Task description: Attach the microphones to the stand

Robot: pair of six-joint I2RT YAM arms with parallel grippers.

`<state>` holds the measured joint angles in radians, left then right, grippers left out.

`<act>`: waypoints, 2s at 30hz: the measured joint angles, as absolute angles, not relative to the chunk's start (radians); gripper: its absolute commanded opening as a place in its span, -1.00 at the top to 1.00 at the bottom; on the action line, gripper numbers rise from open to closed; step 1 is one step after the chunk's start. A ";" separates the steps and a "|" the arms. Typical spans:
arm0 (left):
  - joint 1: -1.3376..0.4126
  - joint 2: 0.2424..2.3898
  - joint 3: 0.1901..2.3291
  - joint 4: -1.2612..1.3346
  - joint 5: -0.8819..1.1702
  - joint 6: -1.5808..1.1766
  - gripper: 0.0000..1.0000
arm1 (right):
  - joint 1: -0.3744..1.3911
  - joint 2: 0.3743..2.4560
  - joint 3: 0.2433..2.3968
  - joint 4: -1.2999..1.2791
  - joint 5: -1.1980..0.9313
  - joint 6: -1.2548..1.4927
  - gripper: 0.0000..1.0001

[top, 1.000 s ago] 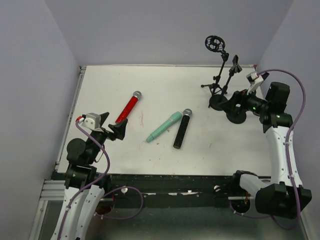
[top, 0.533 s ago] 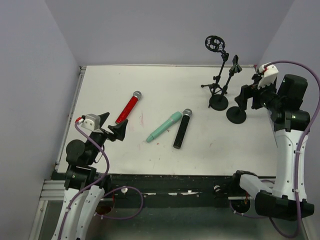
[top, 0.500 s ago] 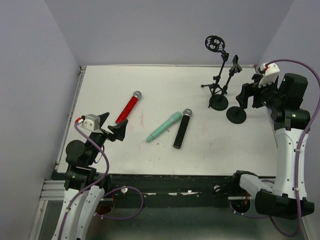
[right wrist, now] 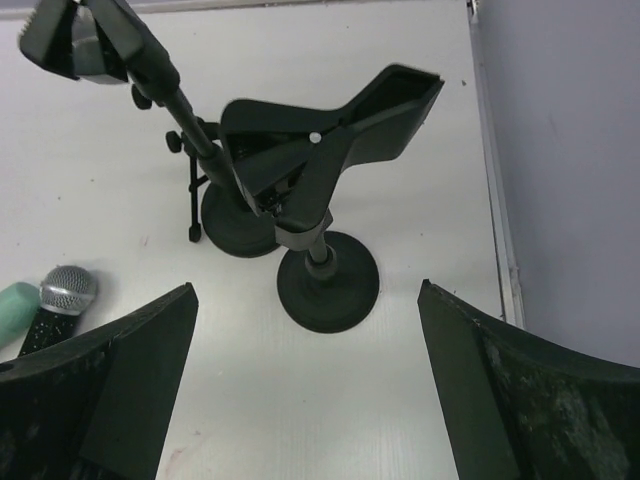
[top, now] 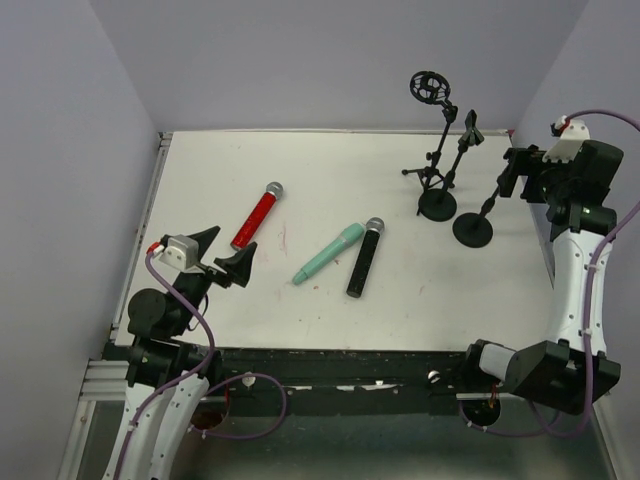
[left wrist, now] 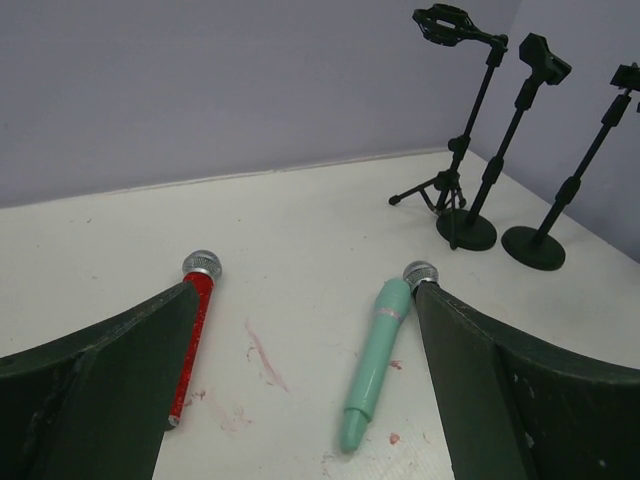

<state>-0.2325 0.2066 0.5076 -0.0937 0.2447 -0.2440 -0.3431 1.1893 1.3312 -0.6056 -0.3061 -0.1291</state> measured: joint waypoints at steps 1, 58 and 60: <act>-0.234 0.205 0.508 -0.093 0.245 -0.244 -0.97 | -0.347 1.189 1.300 -0.579 -0.308 -0.129 -0.98; -0.238 0.246 0.500 -0.092 0.263 -0.237 -0.97 | -0.316 1.138 0.912 -0.378 -1.040 -0.478 0.95; -0.238 0.254 0.500 -0.091 0.268 -0.237 -0.97 | -0.284 1.138 0.913 -0.399 -1.068 -0.497 0.95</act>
<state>-0.2379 0.2539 0.5003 -0.0914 0.2680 -0.2371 -0.2840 1.1378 0.9134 -0.3988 -1.0679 -0.4973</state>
